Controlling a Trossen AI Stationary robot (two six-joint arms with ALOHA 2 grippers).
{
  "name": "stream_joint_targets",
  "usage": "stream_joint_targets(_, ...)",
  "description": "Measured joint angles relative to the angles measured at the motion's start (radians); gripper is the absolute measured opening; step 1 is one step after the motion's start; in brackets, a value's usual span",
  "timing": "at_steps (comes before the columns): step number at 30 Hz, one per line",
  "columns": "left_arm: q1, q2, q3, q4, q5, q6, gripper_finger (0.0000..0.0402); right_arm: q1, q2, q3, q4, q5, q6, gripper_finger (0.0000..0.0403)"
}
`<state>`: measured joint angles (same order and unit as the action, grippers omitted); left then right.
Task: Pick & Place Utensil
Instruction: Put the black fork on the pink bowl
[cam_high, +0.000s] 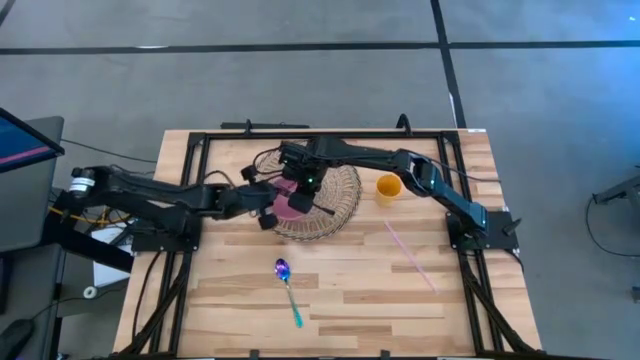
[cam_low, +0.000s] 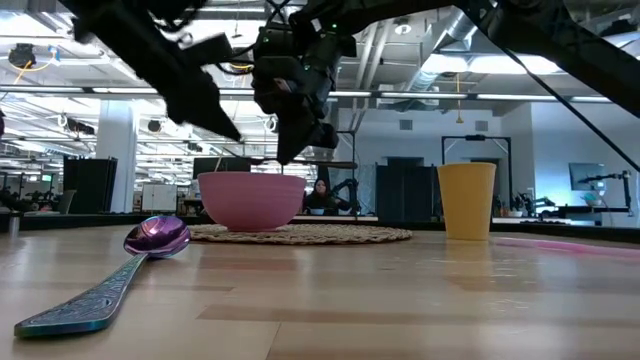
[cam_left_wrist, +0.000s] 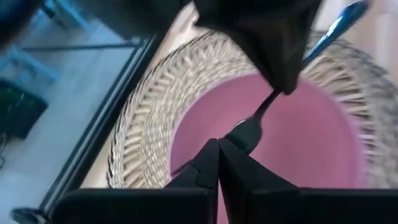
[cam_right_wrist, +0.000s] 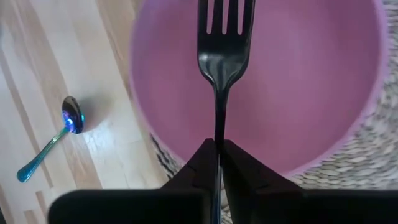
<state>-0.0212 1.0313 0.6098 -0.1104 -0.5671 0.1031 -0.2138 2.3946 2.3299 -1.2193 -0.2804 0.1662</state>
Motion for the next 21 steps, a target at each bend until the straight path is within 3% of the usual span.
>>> stream_joint_targets(8,0.069,0.112,0.000,0.033,0.046,-0.031,0.0005,-0.007,0.000,-0.001,0.004,0.005,0.003,0.0023)
stream_joint_targets(16,0.080,0.129,0.000,0.045,0.056,-0.041,0.0005,-0.013,0.000,-0.001,0.008,0.002,-0.010,0.0025)
stream_joint_targets(21,0.082,0.129,0.000,0.045,0.127,-0.078,0.0006,-0.012,0.000,-0.001,0.008,-0.001,-0.016,0.0031)
